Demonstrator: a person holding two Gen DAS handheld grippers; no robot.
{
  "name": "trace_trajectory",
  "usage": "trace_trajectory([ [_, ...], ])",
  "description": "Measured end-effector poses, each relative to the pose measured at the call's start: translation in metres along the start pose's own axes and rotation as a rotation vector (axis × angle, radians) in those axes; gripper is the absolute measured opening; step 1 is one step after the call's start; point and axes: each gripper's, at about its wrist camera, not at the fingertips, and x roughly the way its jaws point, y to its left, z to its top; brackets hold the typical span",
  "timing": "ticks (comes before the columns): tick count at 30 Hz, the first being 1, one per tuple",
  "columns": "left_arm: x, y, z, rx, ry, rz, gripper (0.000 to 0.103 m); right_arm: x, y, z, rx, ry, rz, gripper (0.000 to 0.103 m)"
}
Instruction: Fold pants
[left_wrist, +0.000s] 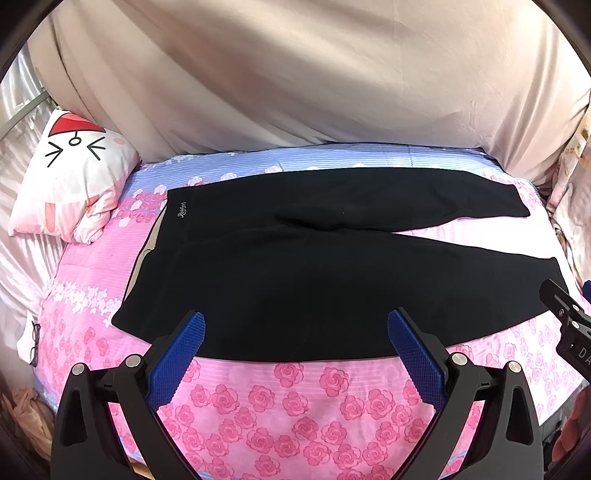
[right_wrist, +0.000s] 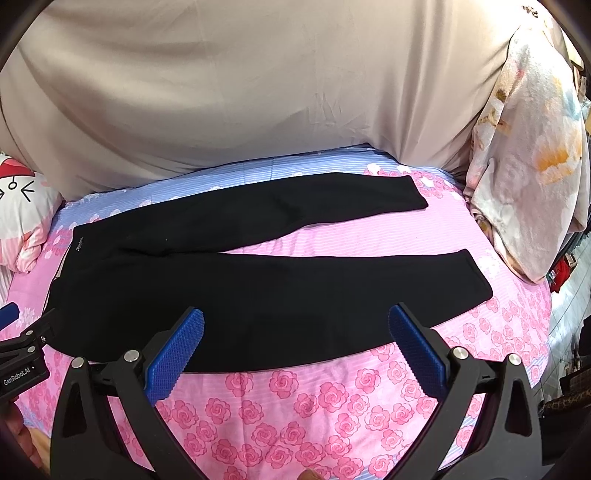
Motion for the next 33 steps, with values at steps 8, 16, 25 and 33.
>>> trace_trajectory([
  [8,0.0003,-0.0025,0.0000,0.000,0.001,0.008,0.098,0.0007,0.0000,0.0001,0.002,0.001,0.001,0.098],
  [16,0.0027,-0.0046,0.0028,-0.001,0.003,0.008,0.098,0.0036,-0.0011,0.0024,0.005,0.002,0.003,0.098],
  [25,0.0029,-0.0043,0.0033,0.000,0.003,0.010,0.098,0.0048,-0.0020,0.0021,0.003,0.004,0.007,0.098],
  [33,0.0079,-0.0019,0.0040,0.002,0.014,0.003,0.098,0.0076,-0.0024,0.0005,0.002,0.016,0.000,0.098],
])
